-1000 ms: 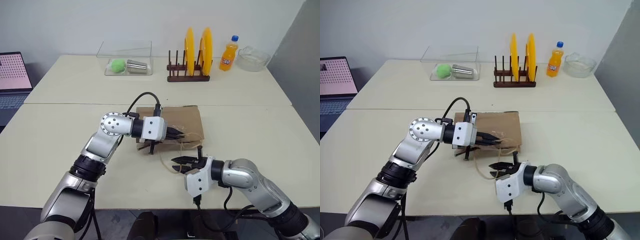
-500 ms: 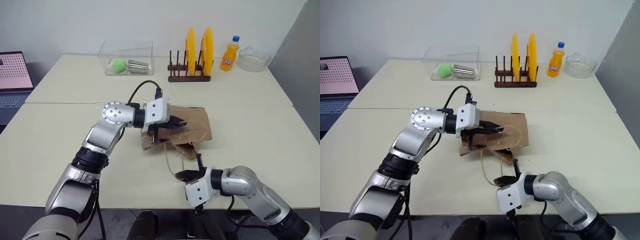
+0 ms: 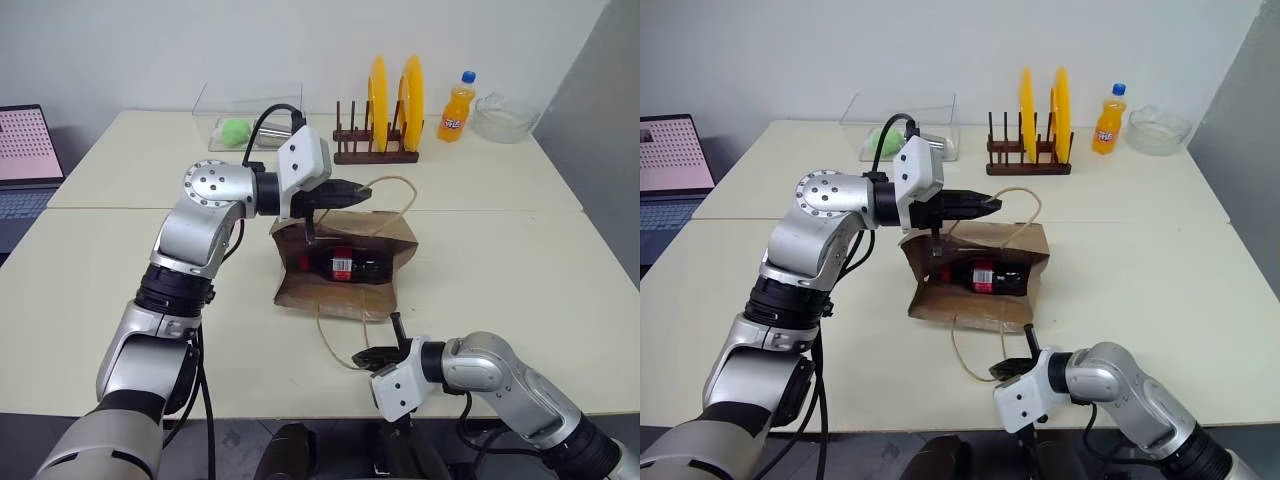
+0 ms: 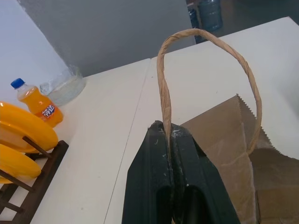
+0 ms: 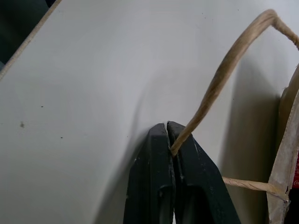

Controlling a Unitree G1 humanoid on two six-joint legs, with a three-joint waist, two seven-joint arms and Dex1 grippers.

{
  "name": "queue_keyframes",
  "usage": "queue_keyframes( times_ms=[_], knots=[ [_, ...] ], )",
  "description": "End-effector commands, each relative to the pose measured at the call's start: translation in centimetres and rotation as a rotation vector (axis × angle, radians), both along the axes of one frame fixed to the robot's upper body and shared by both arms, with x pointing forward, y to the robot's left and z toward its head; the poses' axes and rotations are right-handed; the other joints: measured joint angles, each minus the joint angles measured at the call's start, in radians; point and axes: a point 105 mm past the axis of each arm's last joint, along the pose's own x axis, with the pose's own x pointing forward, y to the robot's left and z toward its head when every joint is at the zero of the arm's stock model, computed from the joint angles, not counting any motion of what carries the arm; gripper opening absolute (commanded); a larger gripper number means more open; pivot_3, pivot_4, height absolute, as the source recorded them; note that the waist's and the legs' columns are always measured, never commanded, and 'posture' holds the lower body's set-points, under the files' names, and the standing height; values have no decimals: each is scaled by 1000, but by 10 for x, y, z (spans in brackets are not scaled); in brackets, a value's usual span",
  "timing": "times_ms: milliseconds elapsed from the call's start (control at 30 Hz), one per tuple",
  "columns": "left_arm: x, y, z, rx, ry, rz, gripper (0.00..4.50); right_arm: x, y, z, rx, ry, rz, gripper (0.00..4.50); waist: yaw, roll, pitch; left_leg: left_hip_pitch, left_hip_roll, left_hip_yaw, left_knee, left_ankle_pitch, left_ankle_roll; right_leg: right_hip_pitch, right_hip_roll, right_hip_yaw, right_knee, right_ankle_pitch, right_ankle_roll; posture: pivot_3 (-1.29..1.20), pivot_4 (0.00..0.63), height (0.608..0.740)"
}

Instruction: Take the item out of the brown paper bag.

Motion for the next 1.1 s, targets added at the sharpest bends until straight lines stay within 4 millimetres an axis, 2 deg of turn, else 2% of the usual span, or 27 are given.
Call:
queue_keyframes(
  times_ms=[33,200,267,400,533,567,633,700,800,900,933,1100],
  knots=[
    [-8,6,19,-28,-23,-43,0,-7,3,13,80,48,12,652,0,0,0,0,0,0,0,0,0,0,0,0,0,0,0,0,150,740],
    [-19,5,7,-6,14,-88,0,-13,-8,29,116,81,21,2347,0,0,0,0,0,0,0,0,0,0,0,0,0,0,0,0,150,740],
    [-20,4,6,-15,21,-85,0,-21,-18,41,140,157,19,2347,0,0,0,0,0,0,0,0,0,0,0,0,0,0,0,0,150,740],
    [-18,5,3,-27,37,-76,0,-35,-42,78,210,333,-39,2347,2,0,0,-2,0,-1,3,-1,1,0,-1,-1,0,0,0,0,150,740],
    [-15,5,1,-34,42,-67,0,-37,-56,105,262,488,-130,2347,1,0,0,-2,0,-1,3,-1,1,1,-1,-1,0,0,0,0,150,740],
    [-14,5,1,-41,45,-65,0,-33,-54,113,300,495,-144,2347,1,0,0,-2,0,-1,3,-1,1,1,-1,-1,0,0,0,0,150,740],
    [-13,4,1,-49,49,-62,0,-12,-37,131,405,411,-156,2347,-3,0,0,-1,0,-1,3,-1,1,1,-1,-1,1,0,0,0,150,740],
    [-11,3,1,-54,49,-62,0,10,-16,137,447,330,-178,2347,-10,0,0,0,1,0,3,-1,1,0,0,0,2,0,0,0,150,740],
    [-9,1,3,-65,38,-60,0,38,6,131,414,184,-232,2347,-6,0,0,-1,1,-2,2,-1,1,0,0,-1,2,0,-1,0,150,740],
    [-6,-2,6,-78,30,-58,0,53,26,120,348,56,-234,2347,0,0,0,-8,0,-1,4,0,-1,-7,-1,-1,2,1,-1,0,150,740],
    [-5,-2,7,-80,26,-56,0,56,31,118,344,38,-238,2347,2,0,0,-12,0,-2,8,2,-3,-9,-1,-1,2,3,-6,0,150,740],
    [-1,-1,9,-82,17,-45,0,74,40,103,262,-76,-281,2347,2,0,0,-22,-1,0,12,2,-4,-16,-2,0,2,5,-4,0,150,740]
  ],
)
